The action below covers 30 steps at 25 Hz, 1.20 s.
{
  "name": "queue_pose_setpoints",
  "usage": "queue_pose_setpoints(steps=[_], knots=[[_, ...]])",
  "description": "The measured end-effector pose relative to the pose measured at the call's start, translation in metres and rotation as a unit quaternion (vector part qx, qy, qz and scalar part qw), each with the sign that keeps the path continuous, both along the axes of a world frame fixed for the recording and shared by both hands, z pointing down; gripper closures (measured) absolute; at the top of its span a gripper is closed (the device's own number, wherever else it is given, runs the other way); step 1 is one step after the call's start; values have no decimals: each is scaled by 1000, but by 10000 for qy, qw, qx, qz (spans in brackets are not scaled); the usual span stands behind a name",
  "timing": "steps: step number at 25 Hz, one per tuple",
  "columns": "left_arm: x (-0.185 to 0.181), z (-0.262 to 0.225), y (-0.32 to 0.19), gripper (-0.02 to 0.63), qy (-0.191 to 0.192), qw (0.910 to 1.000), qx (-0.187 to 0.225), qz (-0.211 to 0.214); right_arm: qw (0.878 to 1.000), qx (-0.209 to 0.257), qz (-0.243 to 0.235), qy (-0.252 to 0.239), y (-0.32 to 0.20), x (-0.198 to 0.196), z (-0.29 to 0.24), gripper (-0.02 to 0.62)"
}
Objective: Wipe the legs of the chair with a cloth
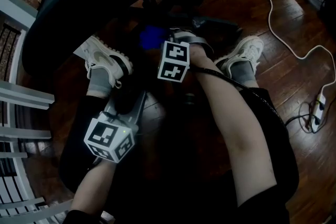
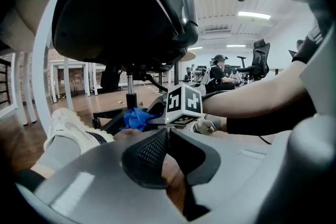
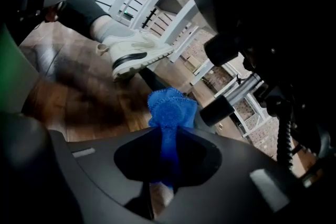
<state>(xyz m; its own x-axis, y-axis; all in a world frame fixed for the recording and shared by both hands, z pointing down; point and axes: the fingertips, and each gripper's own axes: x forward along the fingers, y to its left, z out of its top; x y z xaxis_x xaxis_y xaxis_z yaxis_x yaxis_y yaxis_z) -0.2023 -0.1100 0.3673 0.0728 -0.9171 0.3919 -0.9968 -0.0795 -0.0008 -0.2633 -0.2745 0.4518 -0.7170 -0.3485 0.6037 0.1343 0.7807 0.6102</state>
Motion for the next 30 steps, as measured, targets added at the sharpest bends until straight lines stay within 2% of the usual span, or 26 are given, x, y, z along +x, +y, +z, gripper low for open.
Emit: queue_pose_setpoints(steps=[8,16,23,30], knots=[[16,-7,5,594,98,9997,222,48,9947,18,-596,836,43,32,18,509],[18,-5,12,594,238,9992,324,48,9920,-34,-641,1086,70,51,31,509],[6,1,19,594,339,9987,360,-144,9876,-91,-777,1361,93,66,39,509],[4,2,23,594,417,9983,374,-163,9871,-267,-793,1362,111,76,44,509]])
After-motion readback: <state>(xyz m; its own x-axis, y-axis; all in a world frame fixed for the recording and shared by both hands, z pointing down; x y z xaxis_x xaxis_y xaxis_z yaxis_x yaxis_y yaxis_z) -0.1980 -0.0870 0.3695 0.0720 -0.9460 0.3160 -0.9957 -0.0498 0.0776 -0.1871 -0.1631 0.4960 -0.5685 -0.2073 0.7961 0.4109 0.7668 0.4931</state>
